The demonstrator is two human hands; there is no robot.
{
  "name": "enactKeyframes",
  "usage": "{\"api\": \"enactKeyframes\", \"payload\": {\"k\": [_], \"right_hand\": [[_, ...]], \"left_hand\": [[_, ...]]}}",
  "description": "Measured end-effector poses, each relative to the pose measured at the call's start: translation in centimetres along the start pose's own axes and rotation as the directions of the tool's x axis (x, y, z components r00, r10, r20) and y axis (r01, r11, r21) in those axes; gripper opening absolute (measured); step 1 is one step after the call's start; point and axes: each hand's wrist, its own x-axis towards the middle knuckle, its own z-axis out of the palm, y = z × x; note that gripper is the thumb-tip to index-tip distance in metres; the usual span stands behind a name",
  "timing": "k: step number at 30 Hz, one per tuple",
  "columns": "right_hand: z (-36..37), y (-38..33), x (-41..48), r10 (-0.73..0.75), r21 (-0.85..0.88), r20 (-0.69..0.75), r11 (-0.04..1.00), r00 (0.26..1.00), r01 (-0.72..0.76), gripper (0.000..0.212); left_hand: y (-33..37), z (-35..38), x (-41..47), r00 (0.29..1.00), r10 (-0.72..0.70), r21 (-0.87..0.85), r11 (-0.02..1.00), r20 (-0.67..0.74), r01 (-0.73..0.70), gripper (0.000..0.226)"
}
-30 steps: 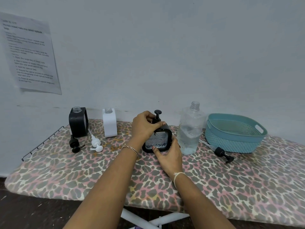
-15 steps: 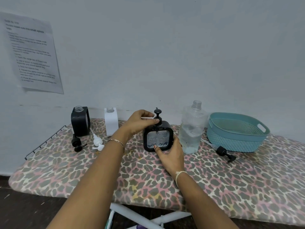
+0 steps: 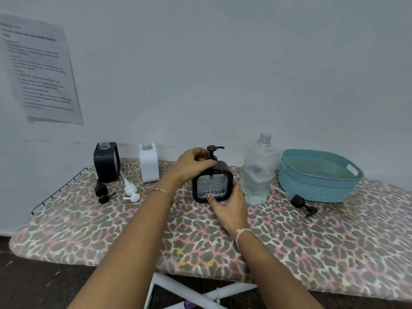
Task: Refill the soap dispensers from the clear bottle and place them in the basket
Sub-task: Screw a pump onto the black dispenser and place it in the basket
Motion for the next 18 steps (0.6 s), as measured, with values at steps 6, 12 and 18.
{"api": "enactKeyframes", "payload": {"k": [6,12,18], "right_hand": [[0.0,-0.1,-0.1,-0.004,0.013,0.0,1.0,1.0,0.004,0.064],[-0.2,-0.1,0.0,-0.001,0.021,0.006,1.0,1.0,0.001,0.064],[0.0,-0.1,0.0,-0.002,0.008,0.009,1.0,1.0,0.002,0.069]], "left_hand": [[0.6,1.3,0.1,0.97,0.064,0.143,0.989,-0.233,-0.031,0.05],[0.0,1.1,0.0,0.981,0.032,-0.023,0.999,-0.19,-0.037,0.034],[0.2,0.9,-0.3,0.988,0.044,0.018,0.999,-0.145,-0.042,0.038]]}}
